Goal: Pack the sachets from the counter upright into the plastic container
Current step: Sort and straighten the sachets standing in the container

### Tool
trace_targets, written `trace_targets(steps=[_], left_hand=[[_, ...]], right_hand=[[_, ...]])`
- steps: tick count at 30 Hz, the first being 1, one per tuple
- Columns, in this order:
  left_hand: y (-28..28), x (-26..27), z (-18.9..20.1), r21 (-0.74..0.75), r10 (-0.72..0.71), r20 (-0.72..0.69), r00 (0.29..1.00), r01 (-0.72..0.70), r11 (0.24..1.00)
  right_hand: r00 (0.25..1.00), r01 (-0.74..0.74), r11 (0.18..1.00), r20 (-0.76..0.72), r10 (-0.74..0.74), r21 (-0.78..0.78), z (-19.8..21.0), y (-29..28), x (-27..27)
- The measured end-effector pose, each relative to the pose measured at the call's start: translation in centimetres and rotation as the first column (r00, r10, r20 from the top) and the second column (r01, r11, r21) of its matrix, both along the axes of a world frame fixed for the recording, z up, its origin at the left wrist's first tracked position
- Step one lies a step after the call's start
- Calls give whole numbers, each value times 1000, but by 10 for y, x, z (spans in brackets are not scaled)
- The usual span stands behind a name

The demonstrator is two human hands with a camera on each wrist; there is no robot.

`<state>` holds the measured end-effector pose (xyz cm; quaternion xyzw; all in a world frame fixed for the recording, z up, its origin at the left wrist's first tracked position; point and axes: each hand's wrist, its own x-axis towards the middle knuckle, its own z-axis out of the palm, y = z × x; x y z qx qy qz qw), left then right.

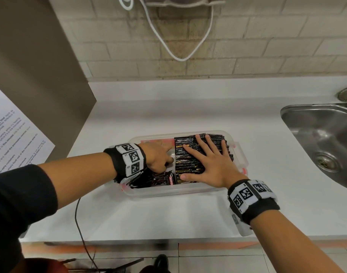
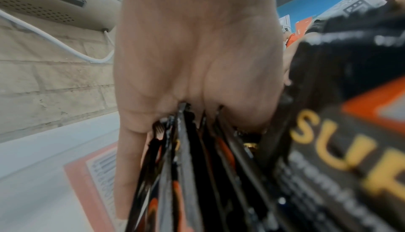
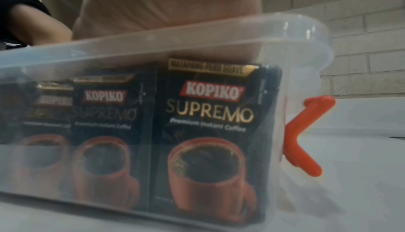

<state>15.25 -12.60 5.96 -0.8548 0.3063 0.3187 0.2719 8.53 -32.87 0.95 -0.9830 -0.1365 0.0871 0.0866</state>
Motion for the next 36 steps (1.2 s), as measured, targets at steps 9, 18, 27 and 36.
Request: trace_targets(steps=[9,18,27,36], left_hand=[[-1,5,1,-55,-31,-27,999,29,998],[-6,12,-2,-34,18,-179,984,-25,999],[-2,15,-11,-94,264,-197,944,-286,953],[-12,13,-6,-39,319,-296,900,-345,938]], right_hand=[[1000,3,1000,-7,-3,-10,2,1,-1],[1000,3,1000,-4,-3,-12,1,1,0],[1000,3,1000,-1,-3,-14,0,0,1],[1000,6,1000,5,-6,-5,-2,0,1]])
